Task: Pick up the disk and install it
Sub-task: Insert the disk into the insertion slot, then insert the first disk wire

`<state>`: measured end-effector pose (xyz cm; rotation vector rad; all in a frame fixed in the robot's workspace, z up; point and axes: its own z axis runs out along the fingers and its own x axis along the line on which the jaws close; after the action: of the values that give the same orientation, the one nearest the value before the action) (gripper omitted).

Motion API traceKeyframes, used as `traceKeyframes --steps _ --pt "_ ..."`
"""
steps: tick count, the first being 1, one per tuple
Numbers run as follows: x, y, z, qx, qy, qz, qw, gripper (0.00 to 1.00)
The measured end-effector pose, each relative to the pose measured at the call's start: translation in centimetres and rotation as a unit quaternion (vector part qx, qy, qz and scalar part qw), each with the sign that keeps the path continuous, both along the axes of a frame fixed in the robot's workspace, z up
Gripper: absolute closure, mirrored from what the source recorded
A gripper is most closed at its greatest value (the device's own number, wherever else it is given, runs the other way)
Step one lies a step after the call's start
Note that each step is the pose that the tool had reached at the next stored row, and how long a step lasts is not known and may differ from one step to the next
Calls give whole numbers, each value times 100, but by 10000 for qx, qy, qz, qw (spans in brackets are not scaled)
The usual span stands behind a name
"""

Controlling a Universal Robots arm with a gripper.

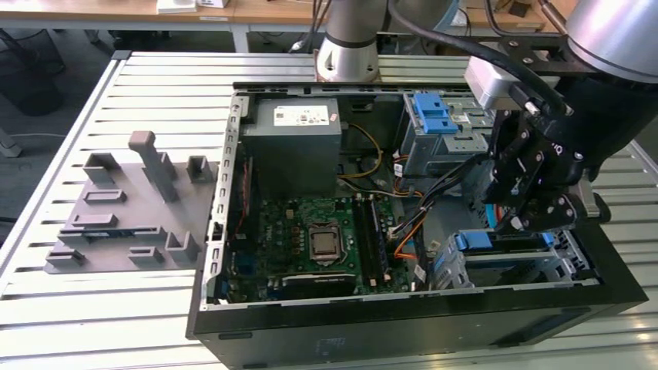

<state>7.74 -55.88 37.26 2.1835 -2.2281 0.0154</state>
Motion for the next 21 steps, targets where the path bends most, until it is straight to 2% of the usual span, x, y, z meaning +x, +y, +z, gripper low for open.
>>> traceKeyframes --steps 1,2,3,4,5,8,21 --pt "0 0 -9 0 0 0 10000 58" --pt "0 1 -17 -1 0 0 10000 64" --pt "0 1 -23 -1 0 0 10000 64" --pt "0 1 -29 -1 0 0 10000 70" --pt "0 0 -36 -1 0 0 10000 70" --pt "0 0 -53 -2 0 0 10000 88" --pt "2 0 -64 0 0 0 10000 89"
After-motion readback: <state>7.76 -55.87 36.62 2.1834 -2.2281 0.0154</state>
